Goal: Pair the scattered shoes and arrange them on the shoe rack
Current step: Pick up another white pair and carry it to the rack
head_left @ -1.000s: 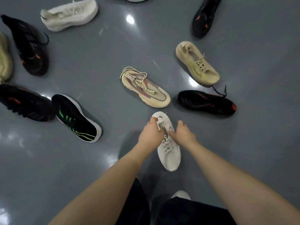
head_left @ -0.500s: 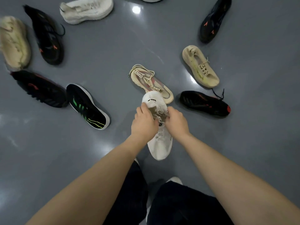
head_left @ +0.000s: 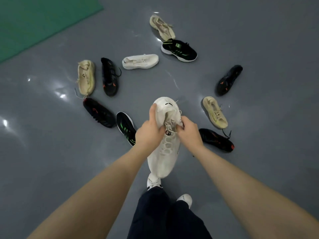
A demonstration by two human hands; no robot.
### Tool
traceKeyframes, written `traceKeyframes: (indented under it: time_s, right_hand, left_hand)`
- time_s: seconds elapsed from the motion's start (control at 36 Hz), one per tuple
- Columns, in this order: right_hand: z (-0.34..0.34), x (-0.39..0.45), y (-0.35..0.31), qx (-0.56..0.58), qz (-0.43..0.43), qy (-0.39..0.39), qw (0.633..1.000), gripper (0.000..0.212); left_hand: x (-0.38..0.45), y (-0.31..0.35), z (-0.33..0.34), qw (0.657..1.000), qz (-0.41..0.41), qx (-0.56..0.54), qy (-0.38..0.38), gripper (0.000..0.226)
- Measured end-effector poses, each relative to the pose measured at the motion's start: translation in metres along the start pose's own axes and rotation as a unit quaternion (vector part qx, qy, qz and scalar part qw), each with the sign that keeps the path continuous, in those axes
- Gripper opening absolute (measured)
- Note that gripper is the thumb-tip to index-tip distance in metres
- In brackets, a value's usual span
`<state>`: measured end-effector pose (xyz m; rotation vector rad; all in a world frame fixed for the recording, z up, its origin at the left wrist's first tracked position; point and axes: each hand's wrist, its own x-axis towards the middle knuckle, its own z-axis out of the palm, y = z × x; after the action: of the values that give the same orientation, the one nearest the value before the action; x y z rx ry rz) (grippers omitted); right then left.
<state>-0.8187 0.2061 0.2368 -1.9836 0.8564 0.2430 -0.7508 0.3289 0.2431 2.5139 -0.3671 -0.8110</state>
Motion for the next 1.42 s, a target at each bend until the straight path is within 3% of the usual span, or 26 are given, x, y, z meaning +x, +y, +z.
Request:
traceKeyframes:
  time_s: [0.22, 0.5, 0.81, 1.03, 1.19, 1.42]
  right_hand:
    - [-0.013, -0.009, -0.100, -0.035, -0.020, -0.002, 0.999, 0.007]
    - [-0.031, 0.020, -0.200, -0.079, -0.056, -0.031, 0.995, 0.016]
    - [-0.040, 0.127, -0.322, -0.141, -0.085, -0.055, 0.985, 0.005]
    - [-0.023, 0.194, -0.399, -0.157, -0.089, -0.085, 0.980, 0.021]
    - [0.004, 0.213, -0.438, -0.182, -0.093, -0.040, 0.978, 0.018]
    - [0.044, 0.219, -0.473, -0.109, -0.048, 0.017, 0.993, 0.022]
  left_hand:
    - [-0.008, 0.014, -0.104, 0.998, 0.025, -0.030, 0.041, 0.068]
    - [0.006, 0.028, -0.199, 0.994, 0.007, -0.082, 0.065, 0.070]
    - [0.110, 0.047, -0.306, 0.991, -0.019, -0.094, 0.088, 0.067]
    - [0.181, 0.030, -0.371, 0.988, -0.039, -0.114, 0.094, 0.066]
    - [0.212, 0.012, -0.415, 0.988, -0.045, -0.128, 0.069, 0.063]
    - [0.245, -0.020, -0.464, 0.997, 0.015, -0.060, 0.037, 0.065]
